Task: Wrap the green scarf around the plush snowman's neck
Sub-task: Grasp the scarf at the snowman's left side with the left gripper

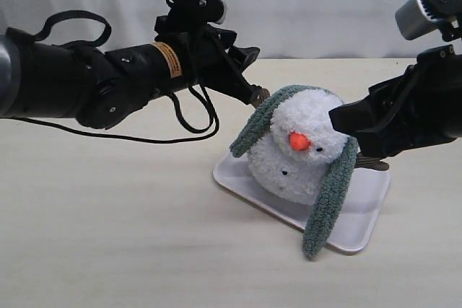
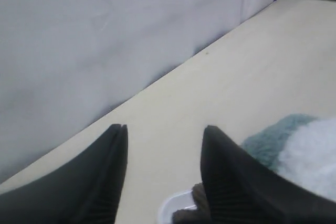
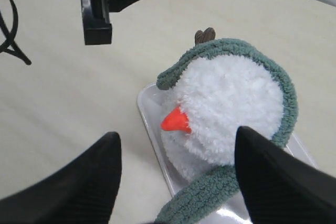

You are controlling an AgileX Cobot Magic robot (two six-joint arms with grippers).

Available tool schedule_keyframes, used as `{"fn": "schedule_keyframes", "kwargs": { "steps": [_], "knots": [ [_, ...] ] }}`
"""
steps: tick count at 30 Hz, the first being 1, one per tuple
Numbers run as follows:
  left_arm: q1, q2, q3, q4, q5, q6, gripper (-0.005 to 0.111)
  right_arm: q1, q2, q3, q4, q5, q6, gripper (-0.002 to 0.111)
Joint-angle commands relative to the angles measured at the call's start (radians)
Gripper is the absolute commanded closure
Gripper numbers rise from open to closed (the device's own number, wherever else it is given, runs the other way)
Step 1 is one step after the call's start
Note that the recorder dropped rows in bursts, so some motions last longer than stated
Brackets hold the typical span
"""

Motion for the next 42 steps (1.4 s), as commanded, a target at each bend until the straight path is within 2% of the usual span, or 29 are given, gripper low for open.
{"fn": "schedule_keyframes", "kwargs": {
  "steps": [1,5,9,11,13,15,19,25,28,32,38,42],
  "knots": [
    [0.042,-0.005,0.014,0.261,-0.105,-0.323,0.064,0.001,-0.002,0.004,0.004,-0.002,-0.001,0.049],
    [0.112,-0.005,0.009,0.622,-0.125,-0.669,0.064,0.001,-0.002,0.004,0.004,-0.002,-0.001,0.049],
    [0.251,0.012,-0.012,1.04,-0.37,-1.078,0.064,0.001,-0.002,0.004,0.004,-0.002,-0.001,0.049],
    [0.31,0.034,-0.037,1.131,-0.434,-1.194,0.064,0.001,-0.002,0.004,0.004,-0.002,-0.001,0.049],
    [0.336,0.04,-0.039,1.162,-0.418,-1.188,0.064,0.001,-0.002,0.004,0.004,-0.002,-0.001,0.049],
    [0.333,0.04,-0.037,1.222,-0.352,-1.157,0.063,0.001,-0.002,0.004,0.004,-0.002,-0.001,0.049],
    [0.287,0.04,-0.037,1.32,-0.237,-1.141,0.063,0.001,-0.002,0.004,0.004,-0.002,-0.001,0.049],
    [0.184,0.042,-0.037,1.314,-0.066,-1.052,0.063,0.001,-0.002,0.004,0.004,-0.002,-0.001,0.049],
    [0.141,0.057,-0.037,1.303,-0.048,-0.977,0.063,0.001,-0.002,0.004,0.004,-0.002,-0.001,0.049],
    [0.111,0.092,-0.039,1.1,-0.007,-0.837,0.063,0.001,-0.002,0.004,0.002,-0.002,-0.001,0.049],
    [0.111,0.144,-0.039,0.828,-0.051,-0.582,0.063,0.001,-0.002,0.004,0.002,0.002,-0.001,0.049],
    [0.111,0.178,-0.039,0.814,-0.157,-0.526,0.059,0.001,-0.002,0.004,0.002,0.002,-0.001,0.049]
  ]
}}
